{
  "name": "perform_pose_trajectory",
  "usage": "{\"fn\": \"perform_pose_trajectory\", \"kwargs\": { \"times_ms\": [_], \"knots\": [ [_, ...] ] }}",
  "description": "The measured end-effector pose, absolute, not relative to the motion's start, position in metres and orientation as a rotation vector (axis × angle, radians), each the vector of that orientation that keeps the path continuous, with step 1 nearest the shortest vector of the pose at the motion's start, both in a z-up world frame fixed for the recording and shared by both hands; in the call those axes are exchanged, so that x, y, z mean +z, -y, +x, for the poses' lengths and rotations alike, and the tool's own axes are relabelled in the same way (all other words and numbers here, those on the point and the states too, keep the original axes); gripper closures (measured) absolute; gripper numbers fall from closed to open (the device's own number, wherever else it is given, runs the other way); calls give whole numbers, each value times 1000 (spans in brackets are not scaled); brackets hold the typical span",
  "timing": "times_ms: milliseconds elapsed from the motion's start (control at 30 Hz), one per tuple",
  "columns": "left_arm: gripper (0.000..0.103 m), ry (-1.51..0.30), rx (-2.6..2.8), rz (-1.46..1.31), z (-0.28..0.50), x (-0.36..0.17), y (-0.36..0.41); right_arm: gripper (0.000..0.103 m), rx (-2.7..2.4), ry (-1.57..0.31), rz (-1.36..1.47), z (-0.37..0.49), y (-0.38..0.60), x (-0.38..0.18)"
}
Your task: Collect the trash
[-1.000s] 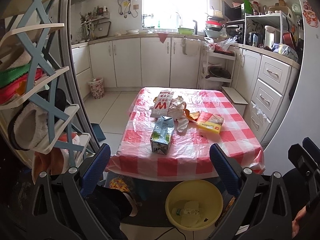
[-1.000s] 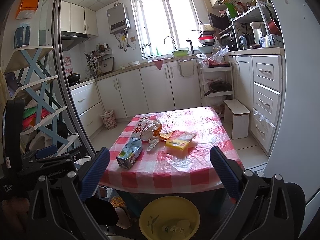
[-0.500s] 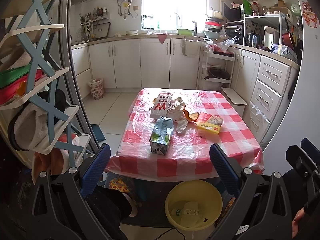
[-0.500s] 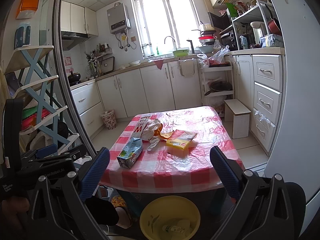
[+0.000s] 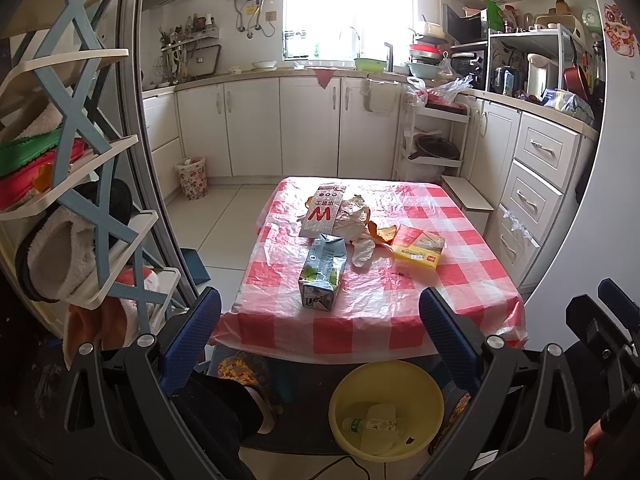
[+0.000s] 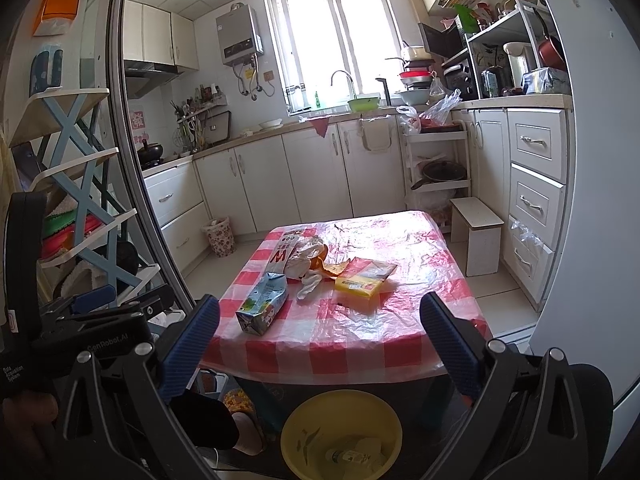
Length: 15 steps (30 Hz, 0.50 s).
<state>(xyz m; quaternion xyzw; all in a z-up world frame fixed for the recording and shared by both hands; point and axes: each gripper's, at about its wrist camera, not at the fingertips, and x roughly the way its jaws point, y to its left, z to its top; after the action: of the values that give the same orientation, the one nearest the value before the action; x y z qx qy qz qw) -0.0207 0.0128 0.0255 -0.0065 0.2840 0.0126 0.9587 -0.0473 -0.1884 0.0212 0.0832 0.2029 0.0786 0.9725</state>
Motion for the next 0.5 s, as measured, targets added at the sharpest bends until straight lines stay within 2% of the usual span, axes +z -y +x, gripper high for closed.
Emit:
{"fn": "perform_pose_trajectory", "kwargs": {
  "times_ms": [500],
  "knots": [
    [8, -576, 25, -12, -21, 26, -14, 7, 159, -413, 168, -46, 188, 20]
  ]
}}
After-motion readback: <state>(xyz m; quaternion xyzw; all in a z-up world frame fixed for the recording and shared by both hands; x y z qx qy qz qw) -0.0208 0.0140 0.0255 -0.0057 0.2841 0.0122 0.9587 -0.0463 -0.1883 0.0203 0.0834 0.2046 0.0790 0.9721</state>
